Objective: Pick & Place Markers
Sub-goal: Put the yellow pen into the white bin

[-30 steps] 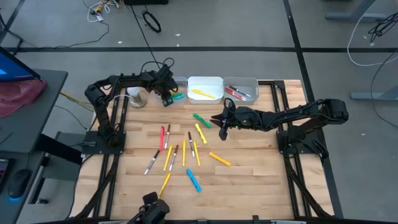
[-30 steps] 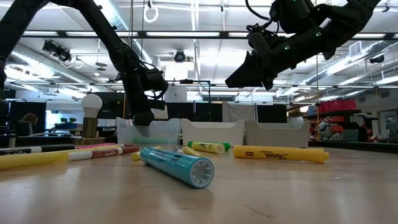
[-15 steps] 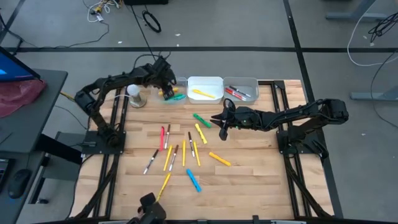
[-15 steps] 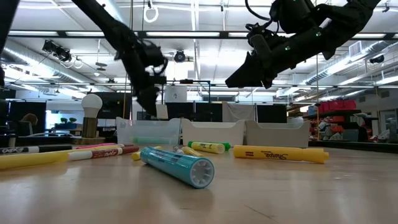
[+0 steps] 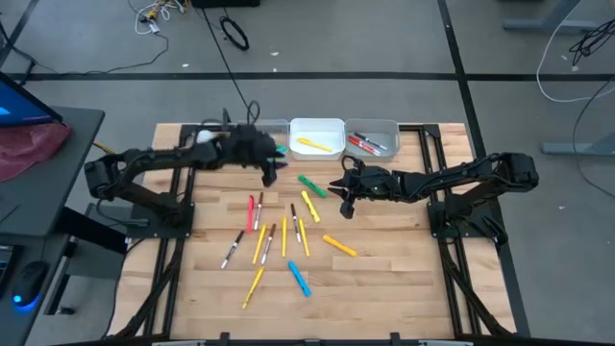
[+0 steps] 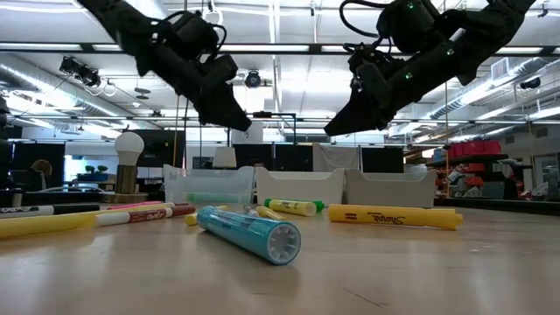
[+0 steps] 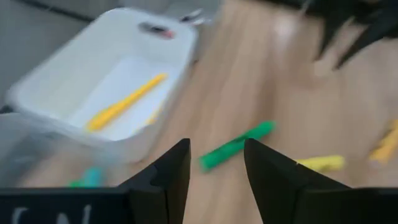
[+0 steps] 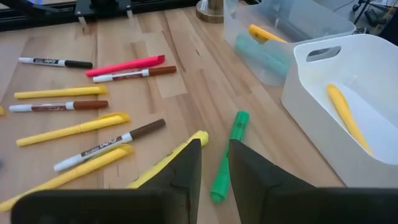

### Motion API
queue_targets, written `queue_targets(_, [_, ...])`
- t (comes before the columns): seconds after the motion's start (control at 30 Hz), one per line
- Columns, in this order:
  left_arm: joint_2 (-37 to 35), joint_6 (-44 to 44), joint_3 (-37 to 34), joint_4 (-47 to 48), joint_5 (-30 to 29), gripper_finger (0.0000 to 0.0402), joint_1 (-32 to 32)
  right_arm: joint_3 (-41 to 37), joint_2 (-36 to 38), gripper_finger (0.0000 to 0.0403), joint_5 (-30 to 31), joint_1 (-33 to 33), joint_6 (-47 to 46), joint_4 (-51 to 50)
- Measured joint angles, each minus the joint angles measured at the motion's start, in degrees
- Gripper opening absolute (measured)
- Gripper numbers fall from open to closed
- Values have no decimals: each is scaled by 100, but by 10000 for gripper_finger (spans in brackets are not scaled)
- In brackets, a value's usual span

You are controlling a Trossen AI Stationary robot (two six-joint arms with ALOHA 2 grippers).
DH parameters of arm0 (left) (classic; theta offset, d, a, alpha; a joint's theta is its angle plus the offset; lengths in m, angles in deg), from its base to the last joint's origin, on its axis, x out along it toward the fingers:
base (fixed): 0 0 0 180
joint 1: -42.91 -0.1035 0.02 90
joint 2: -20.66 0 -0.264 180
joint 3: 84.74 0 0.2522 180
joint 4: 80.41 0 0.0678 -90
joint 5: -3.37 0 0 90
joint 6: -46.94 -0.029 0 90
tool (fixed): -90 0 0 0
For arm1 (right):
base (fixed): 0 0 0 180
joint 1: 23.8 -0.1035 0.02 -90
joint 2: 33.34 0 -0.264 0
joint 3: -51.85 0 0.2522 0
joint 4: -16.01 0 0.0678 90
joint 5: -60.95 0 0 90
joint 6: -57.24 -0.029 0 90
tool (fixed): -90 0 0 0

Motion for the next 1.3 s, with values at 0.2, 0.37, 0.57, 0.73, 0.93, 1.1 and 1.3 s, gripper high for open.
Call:
queue_targets(0.2, [224,993,-1158,-2752,-639,146,1194,0,1,93,0,0,-11,-26])
queue_targets(0.37, [487,1107,-1440,-3767,-1572,142,1960,0,1,135,-161,-102,-158,-133])
queue_targets(0.57, [553,1035,-1433,-3840,-1997,142,2318,0,1,204,-361,-454,-258,-100])
queue_targets(0.73, [553,1036,-1433,-4006,-2009,142,2543,7,-135,239,-357,-604,-534,21])
queue_targets(0.93, [549,1040,-1433,-4534,-2006,142,2639,495,-1018,243,-576,-661,-739,49])
queue_targets(1.1, [476,1212,-1433,-5037,-2001,142,2639,1270,-1852,240,-761,-772,-586,-153])
queue_targets(1.3, [297,1342,-1297,-5213,-2003,142,2861,2161,-2588,240,-685,-968,-800,-983])
